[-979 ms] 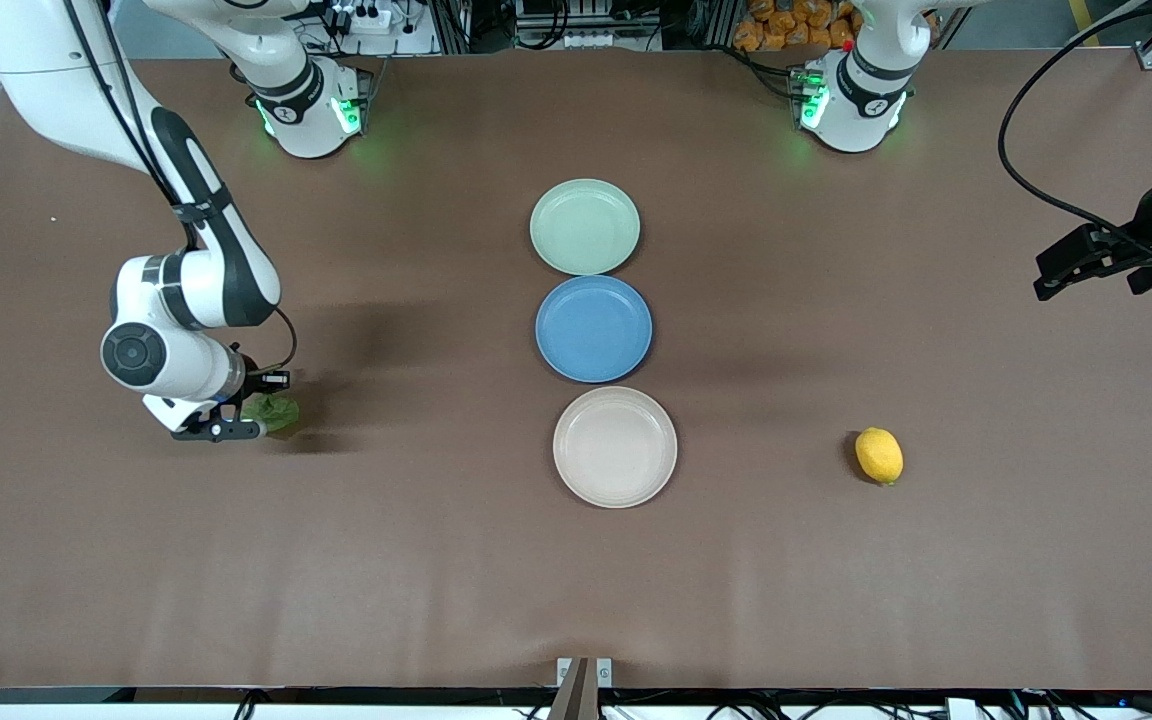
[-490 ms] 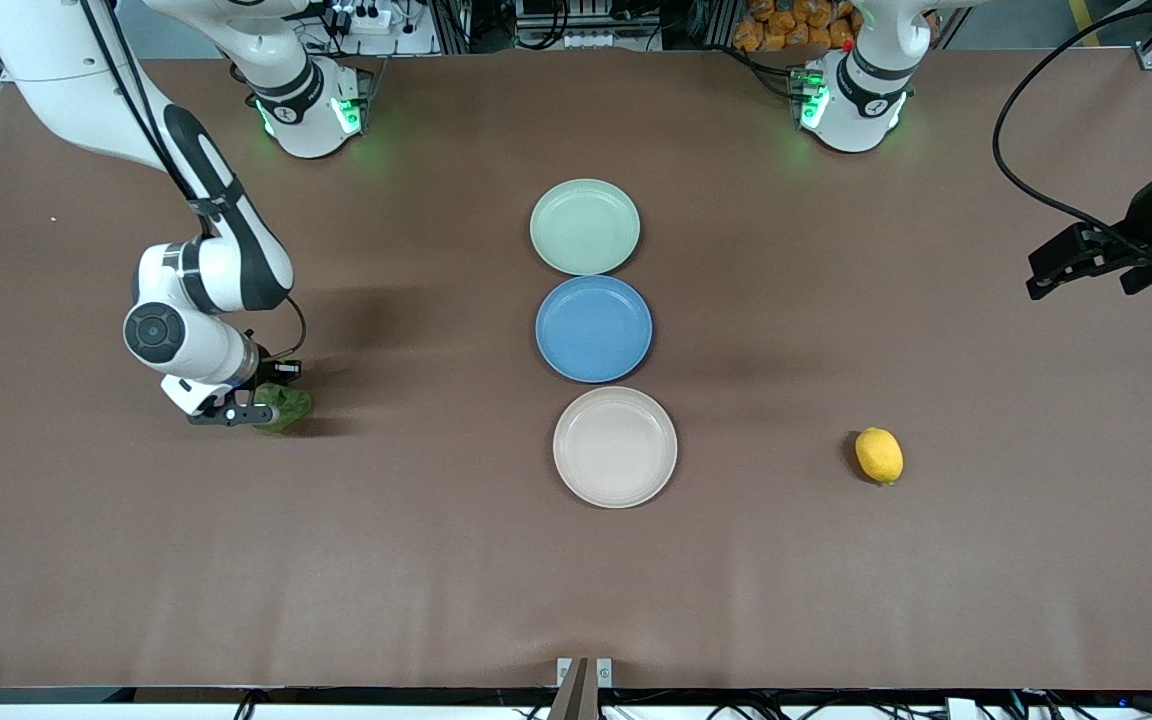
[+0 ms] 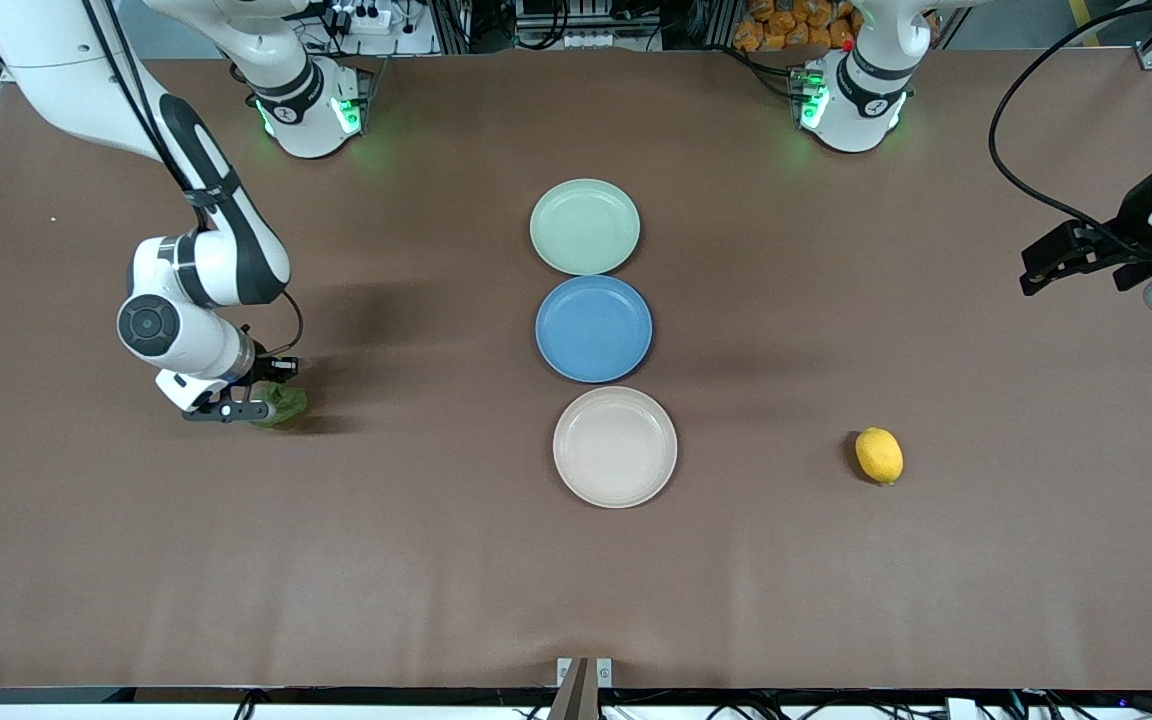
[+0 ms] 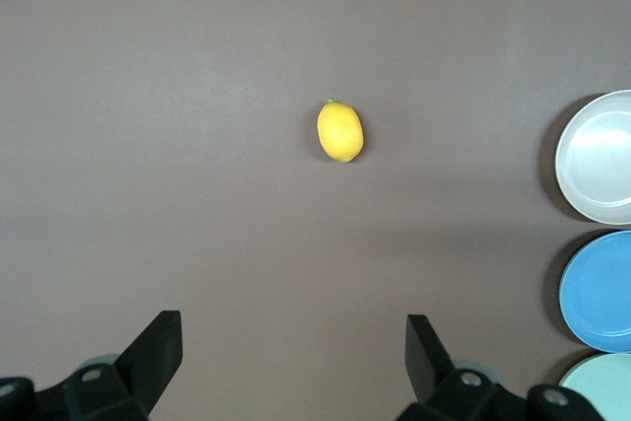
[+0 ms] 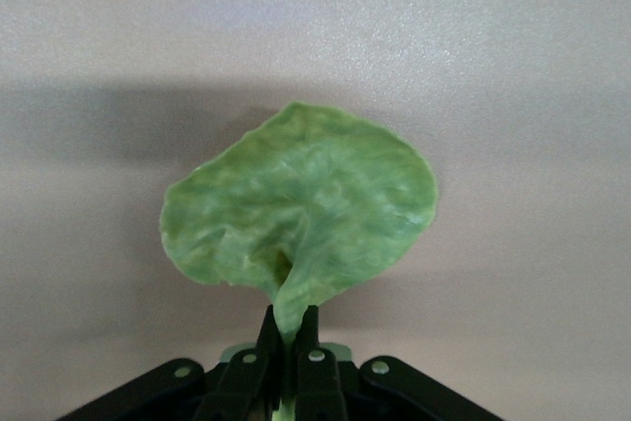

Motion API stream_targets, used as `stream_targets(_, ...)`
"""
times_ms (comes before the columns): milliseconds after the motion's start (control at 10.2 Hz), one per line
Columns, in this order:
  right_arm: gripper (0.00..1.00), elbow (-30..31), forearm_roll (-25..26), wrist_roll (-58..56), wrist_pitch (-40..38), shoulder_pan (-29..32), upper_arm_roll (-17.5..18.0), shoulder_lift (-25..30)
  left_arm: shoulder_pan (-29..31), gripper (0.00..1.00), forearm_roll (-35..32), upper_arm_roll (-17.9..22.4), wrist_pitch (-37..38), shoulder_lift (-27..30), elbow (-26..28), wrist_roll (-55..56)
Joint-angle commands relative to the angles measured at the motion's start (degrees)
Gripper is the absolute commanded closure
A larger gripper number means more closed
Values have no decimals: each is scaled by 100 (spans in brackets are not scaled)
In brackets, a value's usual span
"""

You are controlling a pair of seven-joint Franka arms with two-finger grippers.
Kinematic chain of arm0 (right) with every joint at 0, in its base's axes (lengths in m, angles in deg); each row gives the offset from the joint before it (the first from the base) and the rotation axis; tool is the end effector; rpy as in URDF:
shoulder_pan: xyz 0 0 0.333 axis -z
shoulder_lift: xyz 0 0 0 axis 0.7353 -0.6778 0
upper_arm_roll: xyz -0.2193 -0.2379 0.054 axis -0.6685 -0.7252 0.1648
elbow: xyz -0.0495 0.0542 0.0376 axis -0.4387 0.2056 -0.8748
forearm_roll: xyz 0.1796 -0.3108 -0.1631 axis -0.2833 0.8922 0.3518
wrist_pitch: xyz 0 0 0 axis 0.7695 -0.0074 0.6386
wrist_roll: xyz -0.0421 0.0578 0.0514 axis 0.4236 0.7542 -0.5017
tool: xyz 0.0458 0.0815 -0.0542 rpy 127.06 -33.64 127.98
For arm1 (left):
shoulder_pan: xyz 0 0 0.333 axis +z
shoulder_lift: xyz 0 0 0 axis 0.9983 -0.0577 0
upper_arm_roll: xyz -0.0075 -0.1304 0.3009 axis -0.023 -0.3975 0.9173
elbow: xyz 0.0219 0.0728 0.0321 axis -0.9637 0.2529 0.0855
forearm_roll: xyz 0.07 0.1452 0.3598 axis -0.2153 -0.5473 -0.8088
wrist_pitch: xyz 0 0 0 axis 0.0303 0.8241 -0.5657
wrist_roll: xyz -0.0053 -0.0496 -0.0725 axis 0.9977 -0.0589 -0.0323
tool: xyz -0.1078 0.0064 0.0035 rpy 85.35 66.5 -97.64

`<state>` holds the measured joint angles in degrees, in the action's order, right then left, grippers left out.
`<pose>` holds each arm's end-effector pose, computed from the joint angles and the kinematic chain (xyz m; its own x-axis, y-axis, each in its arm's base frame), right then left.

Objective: Pick lemon and lettuce from plates
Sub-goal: 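Lower the lettuce onto the table with the right gripper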

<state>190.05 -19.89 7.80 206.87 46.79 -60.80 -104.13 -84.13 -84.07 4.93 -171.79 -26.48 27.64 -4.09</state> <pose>0.5563 0.0213 0.2016 0.9898 0.0293 -0.1397 0.0381 -0.9975 0.0601 0.5731 -0.0439 0.6374 0.9990 0.0358 0.0277 0.0362 -0.9992 -0.0177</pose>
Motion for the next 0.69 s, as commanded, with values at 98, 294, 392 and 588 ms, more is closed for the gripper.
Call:
stream_targets(98, 0, -98, 131, -10, -447, 160, 95, 339, 16, 0, 115, -27, 62, 38, 40, -10)
stream_targets(294, 0, -442, 122, -10, -1178, 151, 112, 506, 17, 0, 115, -27, 53, 21, 40, -18)
stream_targets(392, 0, -443, 122, -19, -1206, 151, 121, 585, 8, 0, 115, -27, 62, 21, 40, -10)
stream_targets(588, 0, -574, 122, -141, -1337, 160, 113, 700, 34, 0, 115, -36, 53, 21, 40, -27)
